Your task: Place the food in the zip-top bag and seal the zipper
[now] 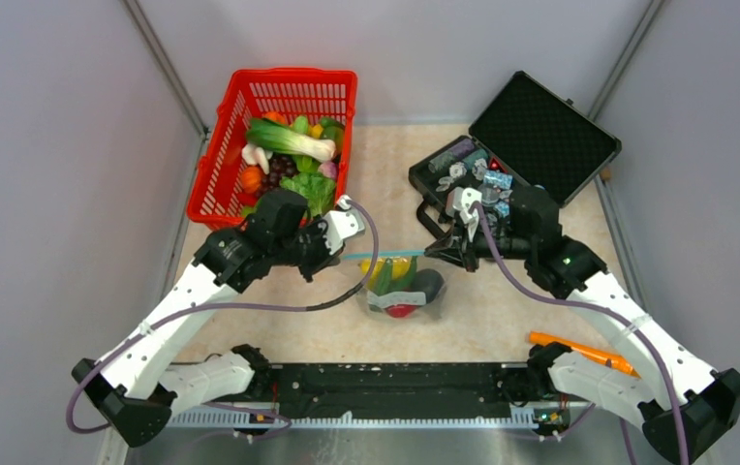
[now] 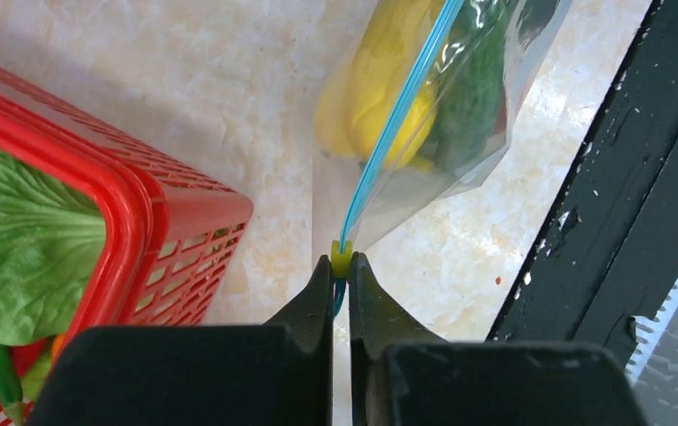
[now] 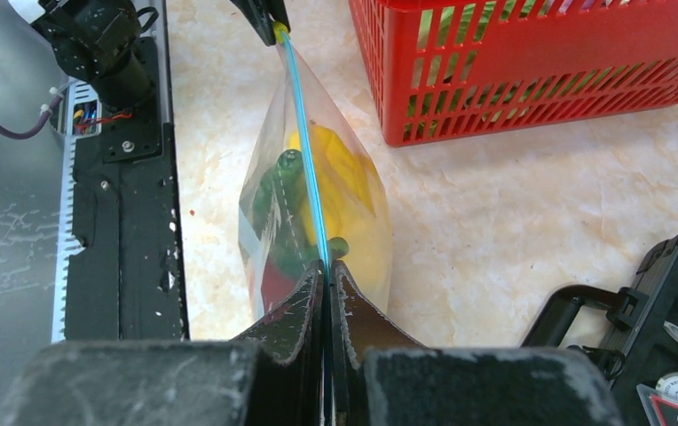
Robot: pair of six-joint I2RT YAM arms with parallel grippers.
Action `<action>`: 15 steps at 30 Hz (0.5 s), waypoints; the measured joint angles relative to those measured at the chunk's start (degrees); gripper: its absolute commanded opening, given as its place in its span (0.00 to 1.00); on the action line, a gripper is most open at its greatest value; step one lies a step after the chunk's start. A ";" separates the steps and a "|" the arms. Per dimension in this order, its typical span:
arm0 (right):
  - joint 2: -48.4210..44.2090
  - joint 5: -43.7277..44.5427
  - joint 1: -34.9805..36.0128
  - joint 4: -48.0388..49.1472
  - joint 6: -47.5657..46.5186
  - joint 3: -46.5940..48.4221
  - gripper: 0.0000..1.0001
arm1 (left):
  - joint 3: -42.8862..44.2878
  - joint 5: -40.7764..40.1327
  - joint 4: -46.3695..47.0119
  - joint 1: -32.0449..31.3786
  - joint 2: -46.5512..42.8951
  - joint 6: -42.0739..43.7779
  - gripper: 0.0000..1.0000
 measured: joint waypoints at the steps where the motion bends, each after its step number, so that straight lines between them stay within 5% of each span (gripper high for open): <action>1: 0.00 0.13 0.00 -0.02 0.00 0.00 0.00 | -0.44 -0.22 -0.09 0.17 -0.44 0.00 0.00; 15: 0.00 0.76 0.00 0.00 0.00 -0.04 0.00 | -0.52 -5.77 -2.12 0.66 0.11 -0.26 0.00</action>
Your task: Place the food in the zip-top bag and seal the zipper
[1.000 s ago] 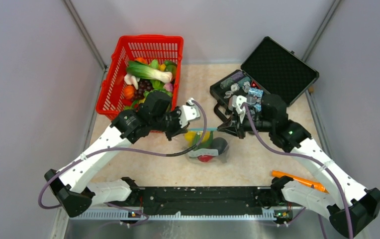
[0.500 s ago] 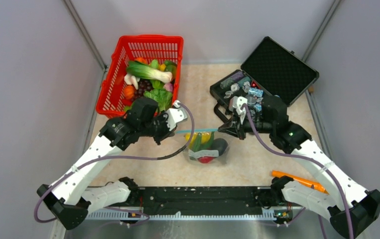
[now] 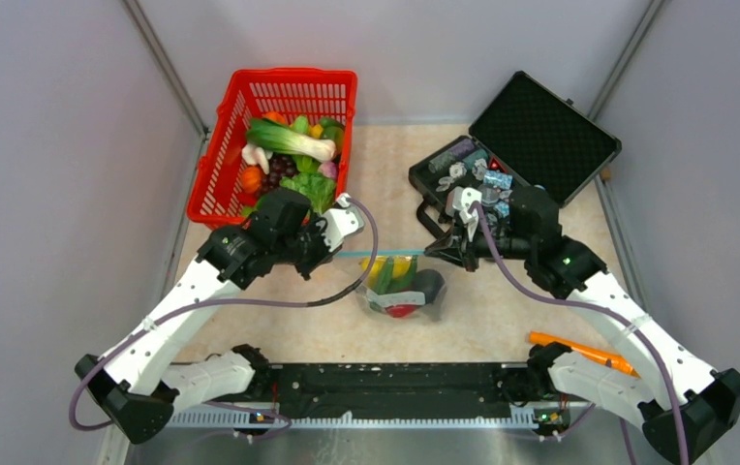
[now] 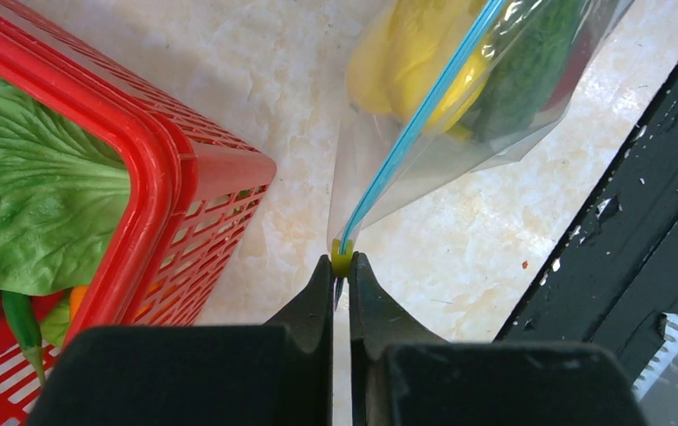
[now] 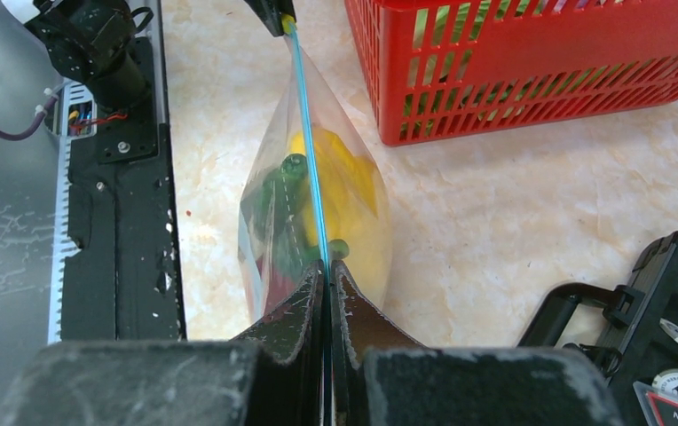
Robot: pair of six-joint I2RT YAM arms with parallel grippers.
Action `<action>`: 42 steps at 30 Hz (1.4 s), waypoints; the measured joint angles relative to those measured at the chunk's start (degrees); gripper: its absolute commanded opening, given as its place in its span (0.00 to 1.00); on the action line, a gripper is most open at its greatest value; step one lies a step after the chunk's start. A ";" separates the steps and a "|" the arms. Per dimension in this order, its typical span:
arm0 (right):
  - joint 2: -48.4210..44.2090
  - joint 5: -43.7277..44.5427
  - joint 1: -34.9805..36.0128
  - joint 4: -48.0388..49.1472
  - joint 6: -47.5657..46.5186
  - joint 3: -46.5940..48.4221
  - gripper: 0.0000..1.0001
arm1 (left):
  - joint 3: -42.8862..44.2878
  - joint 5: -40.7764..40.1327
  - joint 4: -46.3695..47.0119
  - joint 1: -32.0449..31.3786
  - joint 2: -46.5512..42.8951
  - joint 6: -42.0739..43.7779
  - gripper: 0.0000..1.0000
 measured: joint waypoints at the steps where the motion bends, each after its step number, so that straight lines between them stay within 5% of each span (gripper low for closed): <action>1: 0.00 0.02 0.00 0.02 0.00 0.00 0.00 | 0.22 -0.44 -0.15 0.00 0.35 -0.24 0.00; 14: 0.02 0.28 0.00 1.79 0.00 -0.68 0.00 | 4.50 -5.64 -3.54 -0.04 1.97 -1.81 0.08; 18: 0.02 0.39 0.00 2.03 0.09 -0.72 0.05 | 4.50 -6.73 -4.24 -0.02 1.70 -1.88 0.23; 20: 0.00 1.33 -0.13 2.23 0.98 -0.90 0.25 | 4.55 -7.54 -5.64 0.39 1.57 -1.68 0.50; 22: 0.00 2.21 -0.13 2.99 2.40 -1.22 0.37 | 4.55 -7.15 -5.81 0.81 1.20 -1.75 0.61; 28: 0.00 3.37 -0.13 11.34 9.01 -4.09 0.43 | 4.52 -4.22 -0.79 0.90 -2.21 -1.95 0.98; 34: 0.00 11.82 -0.15 13.51 12.41 -4.37 0.45 | 2.05 -4.48 9.84 0.90 -7.17 -4.76 0.99; 42: -2.23 26.67 -0.17 15.63 16.76 -6.27 0.72 | -0.96 -6.67 21.14 0.90 -7.89 -10.82 0.99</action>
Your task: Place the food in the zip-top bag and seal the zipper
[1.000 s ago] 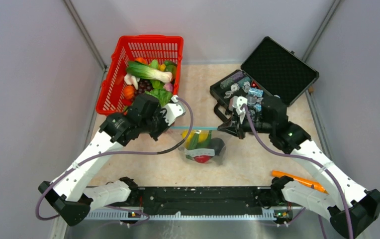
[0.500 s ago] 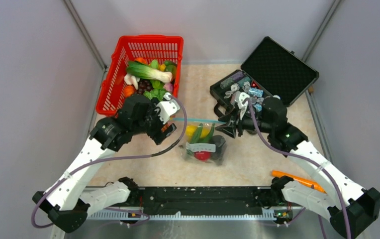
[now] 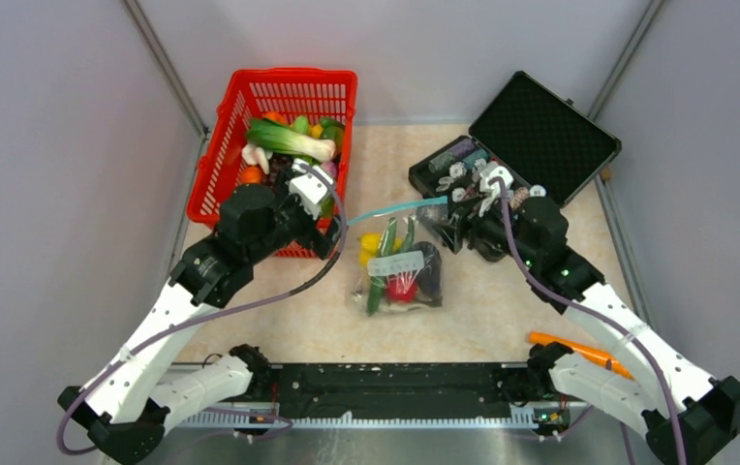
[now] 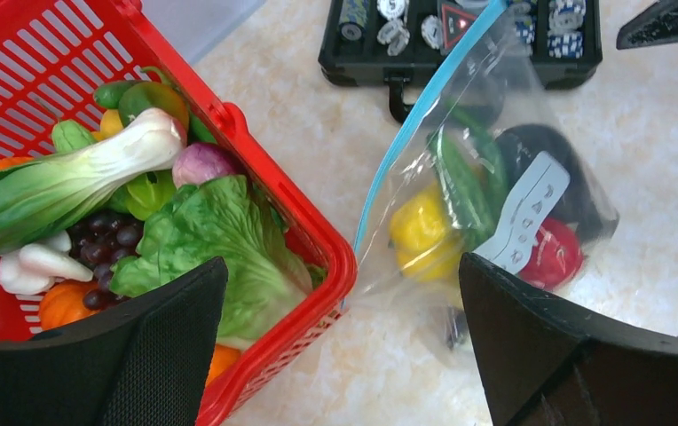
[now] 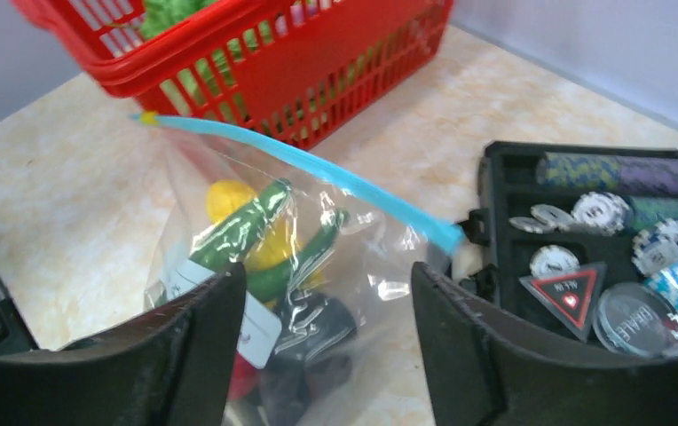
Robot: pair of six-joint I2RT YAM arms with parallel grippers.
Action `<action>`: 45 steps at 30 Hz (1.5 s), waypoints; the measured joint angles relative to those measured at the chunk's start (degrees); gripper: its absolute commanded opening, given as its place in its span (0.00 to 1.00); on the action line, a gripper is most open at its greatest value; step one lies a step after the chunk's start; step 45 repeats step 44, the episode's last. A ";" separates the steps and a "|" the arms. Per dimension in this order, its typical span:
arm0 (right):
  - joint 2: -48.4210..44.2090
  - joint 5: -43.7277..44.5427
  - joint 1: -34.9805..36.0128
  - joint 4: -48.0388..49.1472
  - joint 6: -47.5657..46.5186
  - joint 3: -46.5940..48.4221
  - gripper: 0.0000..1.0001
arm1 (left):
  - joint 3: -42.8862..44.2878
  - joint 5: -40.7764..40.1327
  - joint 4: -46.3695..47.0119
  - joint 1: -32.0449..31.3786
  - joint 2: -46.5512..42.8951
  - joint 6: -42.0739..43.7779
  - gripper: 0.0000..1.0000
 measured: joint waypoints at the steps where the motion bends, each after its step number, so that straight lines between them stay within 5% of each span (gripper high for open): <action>1: -0.81 1.51 -0.02 0.26 0.72 -0.44 0.76 | -0.07 -0.17 0.79 0.00 0.37 -0.66 0.99; 7: -5.68 15.10 -0.15 2.84 4.55 -2.78 0.96 | -0.09 -3.23 5.40 0.20 3.02 -5.81 0.99; 15: -7.34 29.83 -5.51 0.48 10.95 -3.39 0.99 | -1.36 -9.92 10.58 6.40 2.51 -13.90 0.99; 26: -1.36 16.41 -28.15 -4.28 21.66 -3.39 0.99 | -1.31 -11.43 7.52 25.99 3.19 -27.82 0.99; 37: 0.70 7.28 -29.09 -3.65 23.28 -3.39 0.98 | -1.31 -27.06 6.32 28.39 3.08 -37.38 0.99; 45: 1.20 5.44 -29.09 -3.13 23.80 -3.39 0.99 | -1.31 -31.39 6.21 28.39 2.91 -38.88 0.99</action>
